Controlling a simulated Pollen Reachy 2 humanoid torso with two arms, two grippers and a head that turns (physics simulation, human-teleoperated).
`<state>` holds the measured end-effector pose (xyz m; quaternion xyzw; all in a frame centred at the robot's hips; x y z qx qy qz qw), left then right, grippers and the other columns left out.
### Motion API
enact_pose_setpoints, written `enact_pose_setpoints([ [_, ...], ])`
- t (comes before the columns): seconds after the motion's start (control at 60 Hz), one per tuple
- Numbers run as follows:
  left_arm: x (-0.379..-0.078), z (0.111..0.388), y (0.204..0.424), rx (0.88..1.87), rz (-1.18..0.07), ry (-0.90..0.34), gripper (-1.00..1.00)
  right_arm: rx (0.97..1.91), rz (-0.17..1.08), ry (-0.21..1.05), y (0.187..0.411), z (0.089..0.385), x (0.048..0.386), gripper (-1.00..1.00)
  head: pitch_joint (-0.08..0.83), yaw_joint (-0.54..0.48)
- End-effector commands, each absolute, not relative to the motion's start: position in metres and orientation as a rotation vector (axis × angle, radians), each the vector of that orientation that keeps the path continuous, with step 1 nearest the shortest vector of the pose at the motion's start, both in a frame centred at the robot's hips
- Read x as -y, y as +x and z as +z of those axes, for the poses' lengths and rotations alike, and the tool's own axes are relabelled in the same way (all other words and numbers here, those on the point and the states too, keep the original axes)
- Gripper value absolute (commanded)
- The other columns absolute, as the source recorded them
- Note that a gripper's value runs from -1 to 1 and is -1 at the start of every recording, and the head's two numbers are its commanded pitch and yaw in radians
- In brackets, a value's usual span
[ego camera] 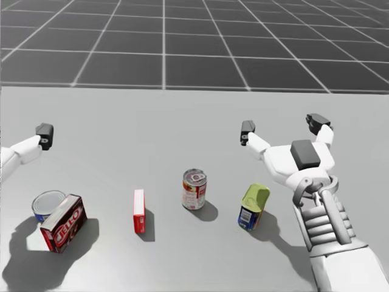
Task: Lift the meat can off the table.
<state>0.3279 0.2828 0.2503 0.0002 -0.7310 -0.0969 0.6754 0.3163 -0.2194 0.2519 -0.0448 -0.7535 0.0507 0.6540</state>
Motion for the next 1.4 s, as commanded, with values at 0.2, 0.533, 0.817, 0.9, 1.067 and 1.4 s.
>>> enact_pose_setpoints([
  [0.2, -0.281, 0.253, 0.326, 1.652, -0.224, -0.008, -1.0, 1.706, 0.129, -0.096, 0.317, 0.249, 0.217, -1.0, 0.638, -0.27],
  [0.533, -0.28, 0.252, 0.326, 1.645, -0.22, -0.01, -1.0, 1.693, 0.146, -0.004, 0.308, 0.251, 0.214, -1.0, 0.677, -0.32],
  [0.817, -0.279, 0.25, 0.327, 1.63, -0.218, -0.008, -1.0, 1.584, 0.241, 0.165, 0.271, 0.248, 0.228, -1.0, 0.677, -0.31],
  [0.9, -0.278, 0.249, 0.327, 1.627, -0.217, -0.012, -1.0, 1.546, 0.352, 0.214, 0.254, 0.238, 0.235, -1.0, 0.678, -0.31],
  [1.067, -0.278, 0.249, 0.327, 1.625, -0.218, -0.016, -1.0, 1.488, 0.473, 0.265, 0.234, 0.214, 0.249, -1.0, 0.679, -0.31],
  [1.4, -0.278, 0.25, 0.327, 1.629, -0.217, -0.019, -1.0, 1.383, 0.559, 0.311, 0.232, 0.173, 0.273, -1.0, 0.682, -0.31],
])
